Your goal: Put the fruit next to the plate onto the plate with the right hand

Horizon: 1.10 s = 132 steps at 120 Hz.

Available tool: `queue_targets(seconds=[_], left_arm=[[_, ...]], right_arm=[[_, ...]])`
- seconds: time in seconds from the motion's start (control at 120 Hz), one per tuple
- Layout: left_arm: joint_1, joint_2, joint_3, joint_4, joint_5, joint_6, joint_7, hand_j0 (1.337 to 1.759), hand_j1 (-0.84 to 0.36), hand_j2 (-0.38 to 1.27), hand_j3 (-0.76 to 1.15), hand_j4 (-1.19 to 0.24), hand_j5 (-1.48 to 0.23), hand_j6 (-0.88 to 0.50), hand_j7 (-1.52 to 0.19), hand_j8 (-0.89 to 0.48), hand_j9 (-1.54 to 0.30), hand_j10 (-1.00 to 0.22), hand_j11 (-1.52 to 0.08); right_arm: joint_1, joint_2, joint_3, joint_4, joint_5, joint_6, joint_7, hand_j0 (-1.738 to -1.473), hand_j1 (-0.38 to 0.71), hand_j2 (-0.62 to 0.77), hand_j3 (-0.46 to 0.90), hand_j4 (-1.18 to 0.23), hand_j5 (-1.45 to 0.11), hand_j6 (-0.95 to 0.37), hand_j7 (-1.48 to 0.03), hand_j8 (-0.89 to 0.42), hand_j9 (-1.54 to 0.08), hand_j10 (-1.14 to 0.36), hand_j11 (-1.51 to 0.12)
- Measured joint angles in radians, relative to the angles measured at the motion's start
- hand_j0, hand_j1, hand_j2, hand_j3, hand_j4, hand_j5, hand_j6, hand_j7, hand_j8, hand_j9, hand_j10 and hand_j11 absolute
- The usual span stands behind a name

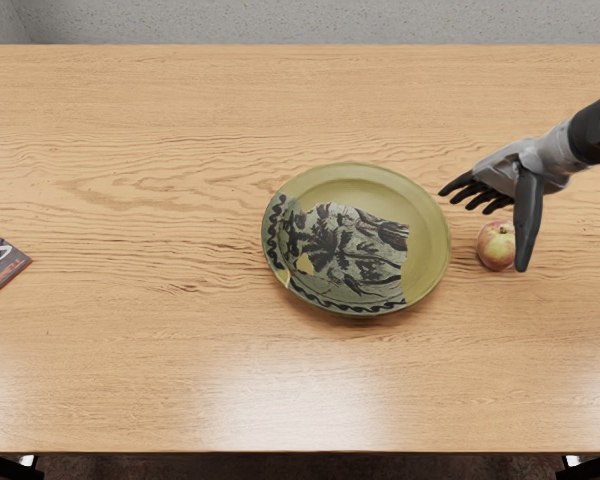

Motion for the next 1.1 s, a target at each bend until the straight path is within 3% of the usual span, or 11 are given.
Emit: queue_targets(seconds=[0.208,0.4,0.65,0.858,1.1], left_arm=[[0.000,0.000,0.000,0.000,0.000,0.000,0.000,1.658,0.35,0.00,0.00,0.00,0.00,0.00,0.00,0.00,0.00,0.00,0.00],[0.000,0.000,-0.001,0.000,0.000,0.000,0.000,1.658,0.35,0.00,0.00,0.00,0.00,0.00,0.00,0.00,0.00,0.00,0.00],[0.001,0.000,-0.001,0.000,0.000,0.000,0.000,1.658,0.35,0.00,0.00,0.00,0.00,0.00,0.00,0.00,0.00,0.00,0.00],[0.002,0.000,-0.001,0.000,0.000,0.000,0.000,1.658,0.35,0.00,0.00,0.00,0.00,0.00,0.00,0.00,0.00,0.00,0.00],[0.002,0.000,-0.001,0.000,0.000,0.000,0.000,1.658,0.35,0.00,0.00,0.00,0.00,0.00,0.00,0.00,0.00,0.00,0.00]], right_arm=[[0.042,0.013,-0.037,0.031,-0.138,-0.088,0.000,-1.658,-0.35,0.00,0.00,0.00,0.00,0.00,0.00,0.00,0.00,0.00,0.00],[0.033,-0.065,-0.099,0.215,-0.245,-0.414,0.000,-1.658,-0.35,0.00,0.00,0.00,0.00,0.00,0.00,0.00,0.00,0.00,0.00],[-0.064,-0.090,-0.134,0.292,-0.324,-0.671,0.000,-1.658,-0.34,0.00,0.00,-0.01,-0.01,-0.01,-0.01,-0.01,-0.01,-0.01,-0.01],[-0.133,-0.112,-0.134,0.345,-0.396,-0.801,0.000,-1.658,-0.21,-0.02,0.00,-0.12,-0.15,-0.12,-0.15,-0.12,-0.15,-0.12,-0.15],[-0.213,-0.129,-0.133,0.389,-0.502,-0.945,0.000,-1.658,-0.16,-0.03,0.00,-0.17,-0.21,-0.17,-0.21,-0.17,-0.21,-0.17,-0.21]])
